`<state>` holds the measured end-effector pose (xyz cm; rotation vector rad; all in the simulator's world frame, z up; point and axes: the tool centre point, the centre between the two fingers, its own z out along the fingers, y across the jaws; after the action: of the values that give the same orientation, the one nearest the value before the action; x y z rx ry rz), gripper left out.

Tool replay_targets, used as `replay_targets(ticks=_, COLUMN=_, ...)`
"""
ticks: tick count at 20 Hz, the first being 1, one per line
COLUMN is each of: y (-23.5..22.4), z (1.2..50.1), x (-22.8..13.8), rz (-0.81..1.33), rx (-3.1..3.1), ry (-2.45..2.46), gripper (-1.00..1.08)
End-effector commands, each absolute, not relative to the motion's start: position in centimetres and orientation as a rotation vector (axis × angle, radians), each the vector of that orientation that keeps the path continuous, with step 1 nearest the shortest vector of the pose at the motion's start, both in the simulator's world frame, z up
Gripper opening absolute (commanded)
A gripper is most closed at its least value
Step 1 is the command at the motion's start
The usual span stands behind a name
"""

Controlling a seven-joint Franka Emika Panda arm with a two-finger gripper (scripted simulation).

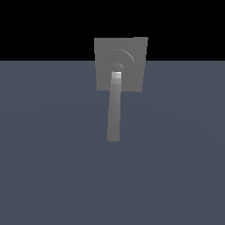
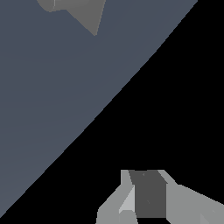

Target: Turn on the faucet by rotating a designated handle.

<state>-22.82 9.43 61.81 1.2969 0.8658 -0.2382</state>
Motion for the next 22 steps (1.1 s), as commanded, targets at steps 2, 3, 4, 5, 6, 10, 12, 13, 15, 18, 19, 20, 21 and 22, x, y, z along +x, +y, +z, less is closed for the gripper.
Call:
replay_targets(ticks=2, y=12.2, z=61.8, x=-22.1, rz=-0.366, rx=1.086, ry=0.891, gripper=-1.00)
replay_targets(ticks=3, y=13.0, z=61.7, x=-21.8, rz=-0.405, rx=1.027, ry=0.897, gripper=-1.00)
replay_targets(ticks=4, y=13.8, z=61.5, x=-21.5, rz=-0.445, rx=0.967, ry=0.902, gripper=-1.00)
replay_targets(ticks=5, y=14.6, z=61.2, x=-21.2, rz=-0.486, rx=0.908, ry=0.906, gripper=-1.00)
replay_targets(ticks=6, y=15.4, z=61.0, x=-20.9, rz=-0.527, rx=0.848, ry=0.910, gripper=-1.00)
replay_targets(ticks=10, y=18.4, z=59.2, x=-19.5, rz=-0.700, rx=0.610, ry=0.916, gripper=-1.00)
replay_targets(ticks=12, y=19.9, z=58.0, x=-18.7, rz=-0.790, rx=0.490, ry=0.915, gripper=-1.00)
replay_targets(ticks=13, y=20.6, z=57.4, x=-18.3, rz=-0.835, rx=0.430, ry=0.913, gripper=-1.00)
replay_targets(ticks=15, y=21.8, z=55.8, x=-17.4, rz=-0.928, rx=0.309, ry=0.907, gripper=-1.00)
replay_targets(ticks=18, y=23.5, z=53.1, x=-16.0, rz=-1.069, rx=0.127, ry=0.893, gripper=-1.00)
replay_targets(ticks=19, y=23.9, z=52.1, x=-15.5, rz=-1.116, rx=0.066, ry=0.886, gripper=-1.00)
replay_targets(ticks=20, y=24.3, z=51.1, x=-15.0, rz=-1.164, rx=0.004, ry=0.879, gripper=-1.00)
replay_targets(ticks=21, y=24.7, z=50.0, x=-14.5, rz=-1.211, rx=-0.057, ry=0.871, gripper=-1.00)
replay_targets(ticks=22, y=25.0, z=48.8, x=-14.0, rz=-1.259, rx=-0.120, ry=0.863, gripper=-1.00)
